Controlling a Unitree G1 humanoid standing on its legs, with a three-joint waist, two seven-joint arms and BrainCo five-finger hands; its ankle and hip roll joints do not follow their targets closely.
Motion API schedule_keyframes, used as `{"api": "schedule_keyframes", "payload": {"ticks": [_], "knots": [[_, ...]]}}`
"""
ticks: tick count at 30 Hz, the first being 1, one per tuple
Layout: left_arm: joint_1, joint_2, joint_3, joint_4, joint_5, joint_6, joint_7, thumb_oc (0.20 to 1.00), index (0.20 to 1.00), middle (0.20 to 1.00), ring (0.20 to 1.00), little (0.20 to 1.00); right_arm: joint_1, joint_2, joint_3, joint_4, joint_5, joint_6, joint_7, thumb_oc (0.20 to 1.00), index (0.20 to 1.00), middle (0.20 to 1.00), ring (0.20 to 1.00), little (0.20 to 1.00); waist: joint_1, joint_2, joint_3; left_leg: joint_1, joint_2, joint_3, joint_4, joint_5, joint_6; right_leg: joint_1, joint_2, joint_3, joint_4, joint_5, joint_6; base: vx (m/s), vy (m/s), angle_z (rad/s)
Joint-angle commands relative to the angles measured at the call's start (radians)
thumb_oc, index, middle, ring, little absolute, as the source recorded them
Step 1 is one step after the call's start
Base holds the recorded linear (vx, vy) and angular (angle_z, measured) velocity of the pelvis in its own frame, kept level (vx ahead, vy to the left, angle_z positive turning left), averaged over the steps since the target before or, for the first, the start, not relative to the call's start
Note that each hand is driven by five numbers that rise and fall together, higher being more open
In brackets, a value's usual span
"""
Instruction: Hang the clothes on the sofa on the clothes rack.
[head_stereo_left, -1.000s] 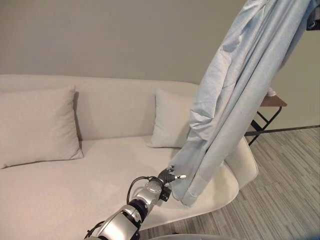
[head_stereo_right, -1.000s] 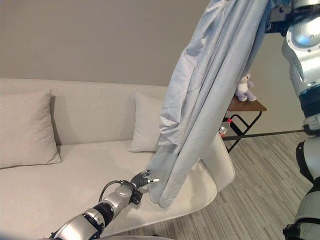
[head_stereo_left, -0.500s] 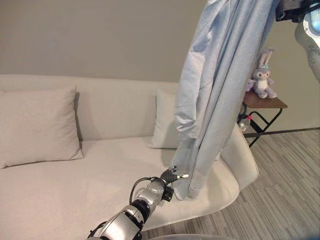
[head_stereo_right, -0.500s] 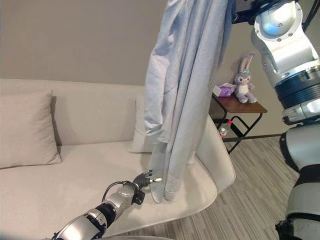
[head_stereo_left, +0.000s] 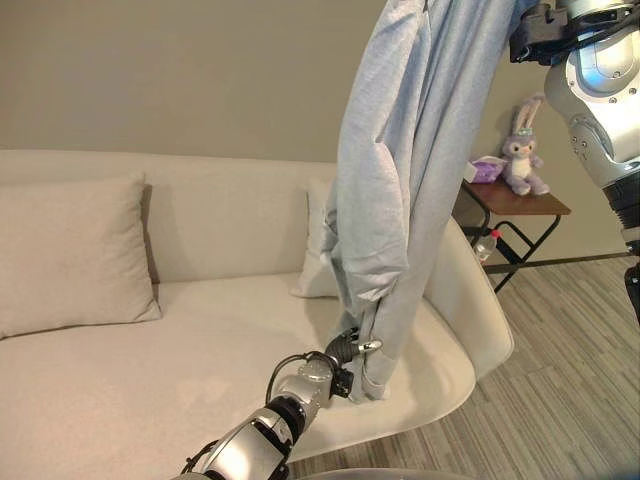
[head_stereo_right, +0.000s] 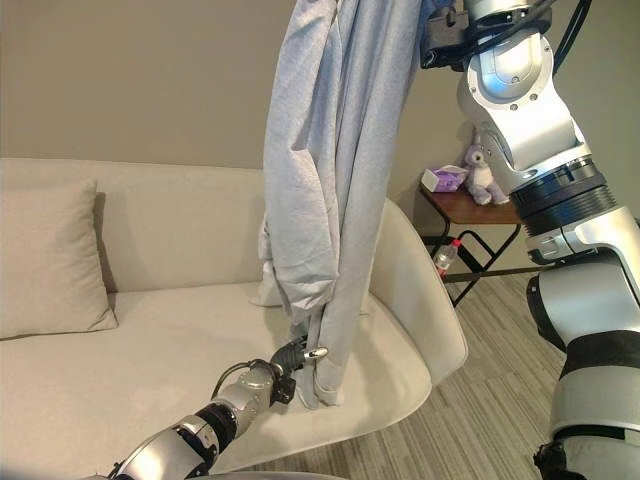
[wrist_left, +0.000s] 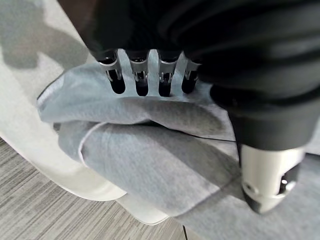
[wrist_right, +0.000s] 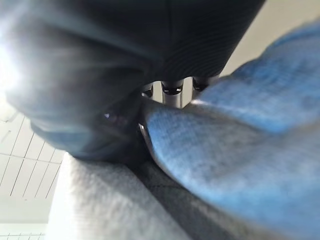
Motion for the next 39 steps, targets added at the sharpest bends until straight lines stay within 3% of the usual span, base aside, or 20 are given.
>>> {"api": "schedule_keyframes", "payload": {"ticks": [1,11,20,23,26,27,28,31,33,34,36,39], "knots": [[-0.176,-0.095,-0.029,-0.022,-0.059,-0.052,0.008,0.2,0.2,0.2,0.2,0.2,-0.113,-0.013,-0.063,0.018,-0.021,-0.026,-0.04,0.2,0.2,0.2,0.2,0.2,0.039,0.042,0.066,0.065,-0.008,-0.038,0.006,-0.114,0.021,0.009,-0.05,-0.061,0.005,0.019,-0.01,0.0,0.0,0.0],[-0.206,-0.087,-0.018,-0.059,-0.104,-0.056,0.021,0.2,0.2,0.2,0.2,0.2,-0.06,0.026,-0.107,0.021,-0.046,-0.013,-0.041,0.2,0.2,0.2,0.2,0.2,0.035,0.056,0.065,0.069,-0.014,-0.042,0.006,-0.113,0.023,0.011,-0.056,-0.059,0.005,0.022,-0.011,0.0,0.002,0.01],[-0.201,-0.062,-0.009,-0.097,-0.108,-0.058,0.022,0.2,0.2,0.2,0.2,0.2,-0.059,0.0,-0.099,0.038,-0.07,-0.003,-0.036,0.2,0.2,0.2,0.2,0.2,0.037,0.064,0.057,0.065,-0.015,-0.042,0.006,-0.107,0.021,0.009,-0.061,-0.065,0.005,0.021,-0.011,0.0,-0.001,0.0],[-0.19,0.029,-0.011,-0.184,-0.083,-0.06,0.027,0.2,0.2,0.2,0.2,0.2,0.037,-0.047,-0.13,-0.006,-0.076,0.001,-0.012,0.2,0.2,0.2,0.2,0.2,0.047,0.069,0.058,0.063,-0.017,-0.044,0.006,-0.105,0.02,0.008,-0.064,-0.07,0.005,0.024,-0.012,-0.05,-0.012,0.01],[-0.119,0.185,0.041,-0.381,-0.063,-0.055,0.037,0.2,0.2,0.2,0.2,0.2,0.274,-0.071,-0.273,-0.143,-0.093,0.006,0.013,0.2,0.2,0.2,0.2,0.2,0.069,0.078,0.055,0.058,-0.021,-0.05,0.006,-0.101,0.022,0.01,-0.068,-0.076,0.005,0.026,-0.016,-0.04,-0.026,0.04],[-0.114,0.189,0.037,-0.384,-0.063,-0.053,0.038,0.2,0.2,0.2,0.2,0.2,0.285,-0.069,-0.282,-0.15,-0.096,0.009,0.012,0.2,0.2,0.2,0.2,0.2,0.07,0.074,0.052,0.058,-0.021,-0.051,0.006,-0.101,0.022,0.01,-0.068,-0.076,0.005,0.026,-0.016,-0.03,-0.025,0.03],[-0.046,0.263,0.096,-0.497,-0.054,-0.044,0.039,0.2,0.2,0.2,0.2,0.2,0.415,-0.064,-0.38,-0.223,-0.1,0.008,0.025,0.2,0.2,0.2,0.2,0.2,0.083,0.086,0.05,0.056,-0.022,-0.052,0.006,-0.098,0.023,0.013,-0.07,-0.081,0.005,0.027,-0.018,0.0,0.0,0.0],[0.038,0.336,0.174,-0.603,-0.056,-0.035,0.037,0.2,0.2,0.2,0.2,0.2,0.562,-0.046,-0.473,-0.314,-0.121,0.015,0.045,0.2,0.2,0.2,0.2,0.2,0.099,0.092,0.038,0.051,-0.024,-0.057,0.006,-0.093,0.025,0.012,-0.07,-0.087,0.005,0.026,-0.02,-0.02,-0.016,0.02],[0.039,0.336,0.173,-0.603,-0.056,-0.035,0.037,0.2,0.2,0.2,0.2,0.2,0.564,-0.046,-0.474,-0.315,-0.121,0.016,0.045,0.2,0.2,0.2,0.2,0.2,0.099,0.091,0.038,0.051,-0.024,-0.057,0.006,-0.093,0.025,0.012,-0.071,-0.086,0.005,0.026,-0.02,-0.02,-0.026,0.21],[0.134,0.429,0.283,-0.703,-0.055,-0.032,0.036,0.2,0.2,0.2,0.2,0.2,0.723,-0.014,-0.585,-0.413,-0.145,0.022,0.072,0.2,0.2,0.2,0.2,0.2,0.115,0.105,0.022,0.047,-0.023,-0.06,0.006,-0.081,0.025,0.017,-0.069,-0.094,0.005,0.024,-0.022,-0.05,-0.056,0.25],[0.223,0.494,0.426,-0.778,-0.064,-0.035,0.04,0.2,0.2,0.2,0.2,0.2,0.886,0.046,-0.666,-0.487,-0.194,0.046,0.111,0.2,0.2,0.2,0.2,0.2,0.127,0.119,0.0,0.045,-0.025,-0.064,0.006,-0.069,0.025,0.022,-0.068,-0.098,0.005,0.025,-0.023,-0.04,-0.084,0.1],[0.255,0.528,0.498,-0.814,-0.064,-0.038,0.049,0.2,0.2,0.2,0.2,0.2,0.969,0.124,-0.695,-0.508,-0.24,0.065,0.131,0.2,0.2,0.2,0.2,0.2,0.137,0.133,-0.012,0.05,-0.019,-0.064,0.006,-0.07,0.022,0.036,-0.063,-0.103,0.005,0.02,-0.024,-0.01,-0.052,0.1]]}}
